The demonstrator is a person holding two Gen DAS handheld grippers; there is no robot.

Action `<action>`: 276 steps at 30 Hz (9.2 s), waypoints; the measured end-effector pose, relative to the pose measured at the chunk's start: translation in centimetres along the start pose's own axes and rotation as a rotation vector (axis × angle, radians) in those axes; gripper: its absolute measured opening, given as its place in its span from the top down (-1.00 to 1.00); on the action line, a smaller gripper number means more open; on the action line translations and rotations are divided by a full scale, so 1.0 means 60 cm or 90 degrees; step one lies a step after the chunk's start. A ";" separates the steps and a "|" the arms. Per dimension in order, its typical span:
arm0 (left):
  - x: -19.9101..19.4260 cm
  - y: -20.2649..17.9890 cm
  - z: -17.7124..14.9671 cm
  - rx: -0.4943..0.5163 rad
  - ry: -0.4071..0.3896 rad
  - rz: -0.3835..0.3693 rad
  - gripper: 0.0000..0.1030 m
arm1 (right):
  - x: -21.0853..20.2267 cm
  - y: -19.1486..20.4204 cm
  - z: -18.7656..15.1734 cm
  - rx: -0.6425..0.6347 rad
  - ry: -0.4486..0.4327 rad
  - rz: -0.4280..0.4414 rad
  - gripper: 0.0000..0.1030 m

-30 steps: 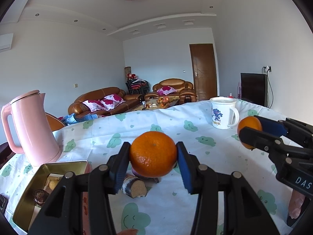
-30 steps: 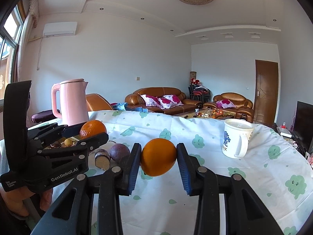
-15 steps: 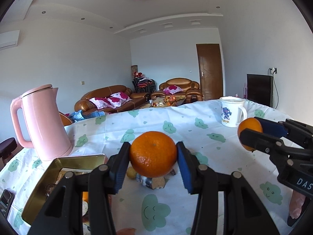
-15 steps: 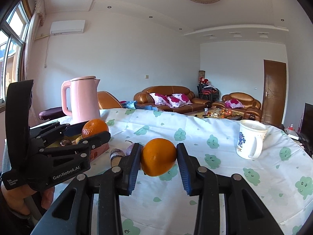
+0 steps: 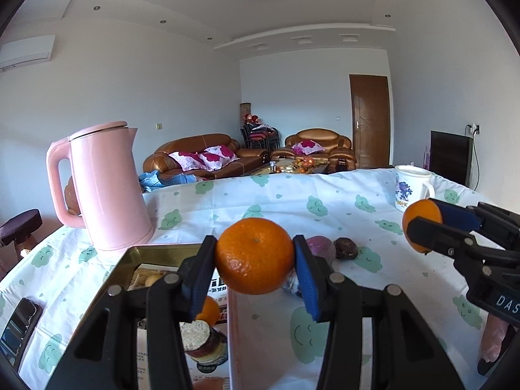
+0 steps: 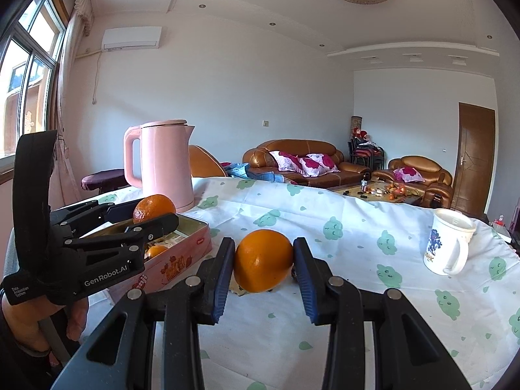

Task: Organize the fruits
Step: 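Carry the orange in the right tool over the tin while the left tool carries its orange, then open the right tool to drop the orange into the tin while the left tool drops its orange, then move the right tool to the purple beet and grasp it, then lift the purple beet with the right tool while the left tool grasps and lifts a taro root, then carry the purple beet in the right tool toward the tin while the left tool carries the taro root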

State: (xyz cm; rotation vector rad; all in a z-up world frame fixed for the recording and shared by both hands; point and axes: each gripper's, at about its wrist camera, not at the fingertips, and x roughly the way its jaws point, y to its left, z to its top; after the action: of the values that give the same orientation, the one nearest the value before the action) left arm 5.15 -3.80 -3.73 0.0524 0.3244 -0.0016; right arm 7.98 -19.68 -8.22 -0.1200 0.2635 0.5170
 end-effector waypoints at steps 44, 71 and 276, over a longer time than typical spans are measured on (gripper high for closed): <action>-0.031 0.185 -0.027 -0.083 0.042 0.124 0.05 | 0.135 0.175 0.063 -0.082 0.055 0.144 0.24; 0.007 0.233 -0.049 -0.122 0.129 0.111 0.05 | 0.214 0.228 0.040 -0.111 0.129 0.177 0.24; 0.110 -0.107 -0.036 0.108 0.260 -0.139 0.18 | 0.015 -0.107 -0.022 0.087 0.073 -0.026 -0.04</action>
State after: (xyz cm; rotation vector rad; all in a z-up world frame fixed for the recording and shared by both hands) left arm 10.65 -10.07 -8.19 0.1862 0.7368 -0.2374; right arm 11.67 -25.01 -9.44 -0.0220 0.4074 0.4505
